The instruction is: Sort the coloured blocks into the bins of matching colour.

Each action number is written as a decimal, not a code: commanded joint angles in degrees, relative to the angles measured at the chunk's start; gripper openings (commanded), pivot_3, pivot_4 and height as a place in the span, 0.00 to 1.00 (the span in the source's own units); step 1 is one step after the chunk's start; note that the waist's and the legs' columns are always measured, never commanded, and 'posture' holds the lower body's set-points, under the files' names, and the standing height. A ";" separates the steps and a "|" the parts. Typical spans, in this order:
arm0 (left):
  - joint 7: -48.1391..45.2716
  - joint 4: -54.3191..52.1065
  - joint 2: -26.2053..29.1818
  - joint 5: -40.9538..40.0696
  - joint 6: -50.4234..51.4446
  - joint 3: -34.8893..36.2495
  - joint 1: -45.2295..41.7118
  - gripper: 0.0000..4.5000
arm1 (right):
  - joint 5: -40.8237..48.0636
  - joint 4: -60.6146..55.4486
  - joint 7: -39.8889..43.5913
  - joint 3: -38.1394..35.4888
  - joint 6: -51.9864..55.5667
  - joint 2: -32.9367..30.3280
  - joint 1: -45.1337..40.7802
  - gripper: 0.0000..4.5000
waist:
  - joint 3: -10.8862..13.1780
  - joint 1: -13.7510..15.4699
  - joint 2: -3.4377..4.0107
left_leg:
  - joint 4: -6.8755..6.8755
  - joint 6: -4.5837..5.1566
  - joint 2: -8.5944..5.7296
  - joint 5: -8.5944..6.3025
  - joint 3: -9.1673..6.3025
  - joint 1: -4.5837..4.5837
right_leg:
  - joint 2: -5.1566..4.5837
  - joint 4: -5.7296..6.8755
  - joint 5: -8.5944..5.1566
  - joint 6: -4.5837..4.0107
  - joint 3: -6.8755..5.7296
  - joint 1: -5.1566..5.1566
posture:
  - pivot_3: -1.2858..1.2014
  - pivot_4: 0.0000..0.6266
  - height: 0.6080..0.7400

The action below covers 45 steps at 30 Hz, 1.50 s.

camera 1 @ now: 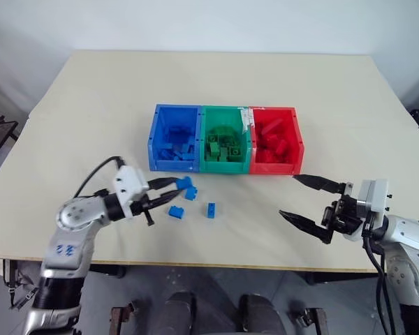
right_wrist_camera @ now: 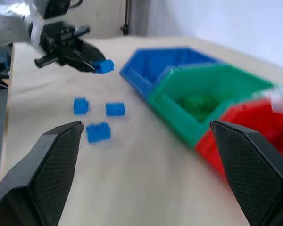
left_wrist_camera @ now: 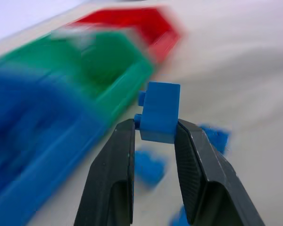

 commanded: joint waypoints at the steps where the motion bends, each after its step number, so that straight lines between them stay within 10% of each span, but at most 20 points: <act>1: 9.11 -6.41 -0.94 -2.07 6.85 4.76 0.67 0.20 | 0.08 0.51 -0.35 0.21 -1.71 0.76 -1.21 1.00 | 0.00 0.25 0.00 | 0.02 0.00 -0.04 0.00 -0.02 0.00 | -0.02 -0.02 0.00 0.00 0.01 0.02 | 0.52 0.24 1.00; 15: 15.27 24.50 -3.97 6.98 6.43 -6.52 -29.44 0.20 | -4.46 6.98 -3.85 2.28 -6.20 3.40 -6.52 1.00 | -0.01 -0.77 -0.01 | -0.17 -0.07 -0.33 0.05 0.07 0.02 | 0.04 0.12 0.00 -0.01 0.00 -0.12 | 0.52 0.24 1.00; 19: 12.47 27.82 -4.11 6.82 4.78 -7.75 -31.10 0.47 | -4.48 6.70 -4.87 2.26 -6.00 3.40 -6.74 1.00 | -0.01 -1.53 -0.01 | -0.30 -0.07 -0.31 0.05 0.09 -0.03 | 0.04 0.12 0.00 -0.01 -0.03 -0.24 | 0.52 0.24 1.00; 25: 4.80 24.10 -0.10 3.52 0.11 -4.65 -24.97 0.88 | -4.18 6.85 -4.76 1.87 -5.84 2.72 -6.79 1.00 | -0.01 -1.97 -0.01 | -0.29 -0.07 -0.29 0.05 0.11 -0.02 | 0.03 0.10 0.00 -0.01 -0.01 -0.22 | 0.52 0.24 1.00; 37: -18.27 27.35 16.69 -2.38 -17.55 5.93 -5.51 0.99 | -4.14 9.95 5.59 1.44 -6.64 -4.08 -4.93 1.00 | 0.00 -0.76 0.00 | -0.23 -0.04 -0.05 0.02 0.07 -0.01 | -0.04 -0.01 -0.01 -0.03 -0.01 -0.11 | 0.52 0.24 1.00; 45: -20.00 22.37 15.52 -3.13 -15.33 2.61 -5.23 0.99 | -3.83 10.47 7.14 0.37 -6.73 -5.50 -3.95 1.00 | 0.00 -0.46 0.00 | -0.23 -0.03 -0.05 0.01 0.08 0.00 | -0.03 0.05 -0.01 -0.03 -0.01 -0.12 | 0.52 0.24 1.00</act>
